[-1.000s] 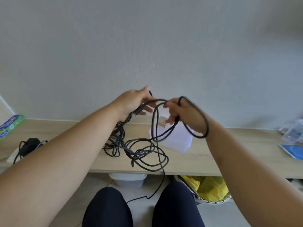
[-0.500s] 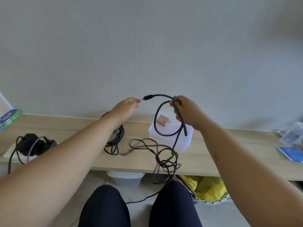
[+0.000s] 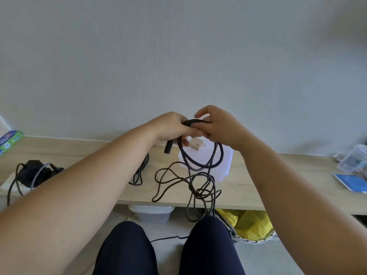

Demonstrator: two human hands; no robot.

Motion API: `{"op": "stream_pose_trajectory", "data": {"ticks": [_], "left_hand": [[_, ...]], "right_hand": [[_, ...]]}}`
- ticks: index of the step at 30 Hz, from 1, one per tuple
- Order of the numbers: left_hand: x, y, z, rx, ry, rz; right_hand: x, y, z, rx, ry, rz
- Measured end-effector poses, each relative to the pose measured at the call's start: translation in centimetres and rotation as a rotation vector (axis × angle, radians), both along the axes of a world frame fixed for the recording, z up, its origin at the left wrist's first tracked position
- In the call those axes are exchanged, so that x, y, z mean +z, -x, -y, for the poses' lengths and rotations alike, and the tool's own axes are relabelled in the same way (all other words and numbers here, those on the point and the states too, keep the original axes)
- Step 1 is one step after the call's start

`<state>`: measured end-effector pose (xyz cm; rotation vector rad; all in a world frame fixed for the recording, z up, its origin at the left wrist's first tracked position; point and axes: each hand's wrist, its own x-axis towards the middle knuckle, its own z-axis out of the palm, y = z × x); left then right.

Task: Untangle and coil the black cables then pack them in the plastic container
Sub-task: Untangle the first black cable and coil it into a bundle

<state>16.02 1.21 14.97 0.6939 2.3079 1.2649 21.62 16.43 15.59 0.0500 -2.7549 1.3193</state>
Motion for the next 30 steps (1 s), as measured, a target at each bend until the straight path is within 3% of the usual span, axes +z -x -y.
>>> {"op": "stream_pose_trajectory", "data": {"ticks": [3,6,9,11,15,19,22,25,30], "left_hand": [[0.2,-0.7,0.1,-0.062,-0.354,0.37],[0.5,-0.9,0.6,-0.075,-0.542,0.479],[1.1,-0.5,1.4,-0.12,-0.648,0.471],[1.6,-0.4,1.7,-0.152,-0.654,0.441],[2.4,-0.4,2.2,-0.185,-0.653,0.428],[2.5,-0.1,3.0,-0.114,-0.706,0.399],[2.1,0.5,4.3,-0.018,-0.763,0.41],[1.8,0.7,5.2,0.028,-0.798,0.412],[1.9,-0.1,4.8,-0.033,-0.827,0.418]], "right_hand": [[0.0,-0.2,-1.1,0.05,0.269,0.026],[-1.3,-0.1,-2.8,0.068,0.637,0.057],[-4.8,-0.5,-4.0,-0.015,0.544,0.109],[-7.7,-1.2,-4.1,-0.014,0.497,0.251],[-11.8,-1.7,-2.9,-0.082,0.215,0.5],[-13.8,-1.2,-1.9,-0.134,0.202,0.566],[-13.5,-0.8,-1.9,-0.127,0.376,0.503],[-13.2,-0.2,-1.5,-0.172,0.381,0.473],[-13.7,-0.1,1.0,-0.243,0.191,0.791]]}}
